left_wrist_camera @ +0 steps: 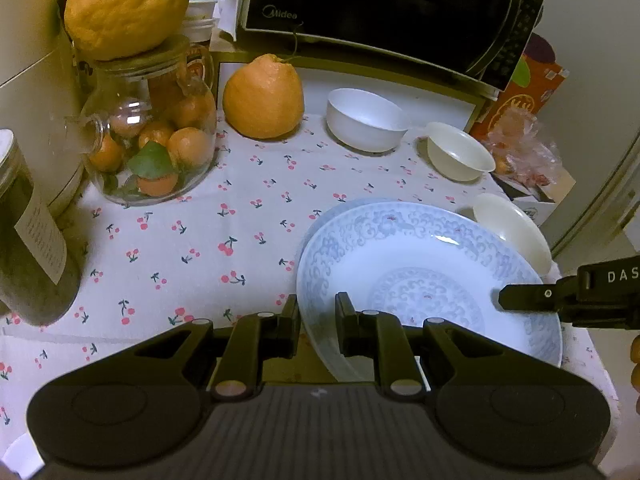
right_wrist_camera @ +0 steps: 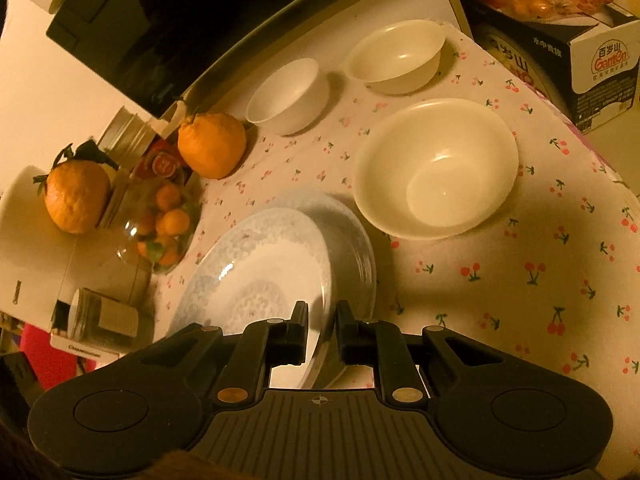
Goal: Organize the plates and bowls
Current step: 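Lift the deep plate with the left gripper over the shallow blue plate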
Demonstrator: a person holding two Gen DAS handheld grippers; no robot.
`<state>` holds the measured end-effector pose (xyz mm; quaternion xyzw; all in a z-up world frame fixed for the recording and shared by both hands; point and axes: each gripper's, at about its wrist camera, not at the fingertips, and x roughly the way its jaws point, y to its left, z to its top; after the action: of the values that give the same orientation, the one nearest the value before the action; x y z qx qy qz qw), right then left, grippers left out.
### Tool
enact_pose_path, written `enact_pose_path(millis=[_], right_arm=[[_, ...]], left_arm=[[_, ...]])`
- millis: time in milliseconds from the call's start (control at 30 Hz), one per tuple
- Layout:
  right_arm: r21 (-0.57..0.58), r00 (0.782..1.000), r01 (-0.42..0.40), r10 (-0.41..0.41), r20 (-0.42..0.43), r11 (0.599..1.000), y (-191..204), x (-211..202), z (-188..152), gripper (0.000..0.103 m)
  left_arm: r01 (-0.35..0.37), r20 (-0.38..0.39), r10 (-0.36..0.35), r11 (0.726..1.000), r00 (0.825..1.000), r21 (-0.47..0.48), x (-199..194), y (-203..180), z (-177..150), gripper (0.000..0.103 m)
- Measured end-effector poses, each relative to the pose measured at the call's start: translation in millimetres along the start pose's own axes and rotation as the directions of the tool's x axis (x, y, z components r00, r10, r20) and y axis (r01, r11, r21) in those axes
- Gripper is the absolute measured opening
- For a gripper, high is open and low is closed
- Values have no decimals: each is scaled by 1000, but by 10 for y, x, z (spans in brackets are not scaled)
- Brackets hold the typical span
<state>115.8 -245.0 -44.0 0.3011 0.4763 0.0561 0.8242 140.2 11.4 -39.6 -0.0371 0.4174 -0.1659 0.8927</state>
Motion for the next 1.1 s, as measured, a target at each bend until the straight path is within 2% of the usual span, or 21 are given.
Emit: enact_pose_path(millis=[233, 733, 1100], right_arm=[[-5, 1000, 23, -23, 3, 1000, 52, 113, 18, 15], [-47, 997, 78, -77, 27, 996, 87, 214, 15, 15], [-97, 992, 115, -109, 64, 989, 93, 203, 6, 15]], left_arm=[[-53, 29, 52, 998, 998, 31, 47, -22, -1, 16], [-92, 52, 88, 992, 995, 85, 114, -99, -21, 16], [-148, 84, 134, 969, 987, 198, 174, -228, -101, 14]])
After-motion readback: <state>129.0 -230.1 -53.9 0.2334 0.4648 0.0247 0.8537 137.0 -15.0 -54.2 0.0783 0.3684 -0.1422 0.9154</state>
